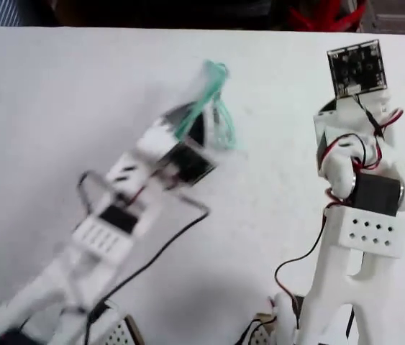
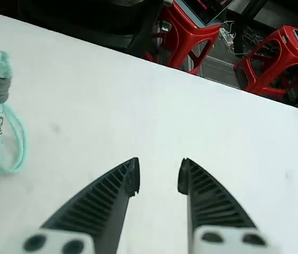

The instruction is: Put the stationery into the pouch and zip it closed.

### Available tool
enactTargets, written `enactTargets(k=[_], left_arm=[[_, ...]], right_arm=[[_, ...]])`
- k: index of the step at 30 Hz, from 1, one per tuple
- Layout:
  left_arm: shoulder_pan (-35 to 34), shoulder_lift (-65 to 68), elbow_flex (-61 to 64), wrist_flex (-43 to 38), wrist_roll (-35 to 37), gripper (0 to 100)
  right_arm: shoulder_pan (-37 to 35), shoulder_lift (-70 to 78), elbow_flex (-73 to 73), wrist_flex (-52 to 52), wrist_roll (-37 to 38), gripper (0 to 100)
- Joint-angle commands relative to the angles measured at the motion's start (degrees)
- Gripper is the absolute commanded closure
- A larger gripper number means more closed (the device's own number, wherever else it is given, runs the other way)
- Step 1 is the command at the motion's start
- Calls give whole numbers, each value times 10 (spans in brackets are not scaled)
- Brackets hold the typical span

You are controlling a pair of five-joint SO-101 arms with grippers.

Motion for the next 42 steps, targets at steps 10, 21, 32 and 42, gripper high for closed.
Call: enactTargets(k=[10,21,32,42], left_arm=[[114,364,-164,36,-66,919],[118,218,-258,535,33,685],[-110,211,-516,787,149,683],[-215,211,-965,1081,170,683]], right_arm=[[48,-39,62,-36,5,878],[47,-35,65,-19,7,656],[60,-35,68,2,5,632],[-36,-57,83,117,7,922]])
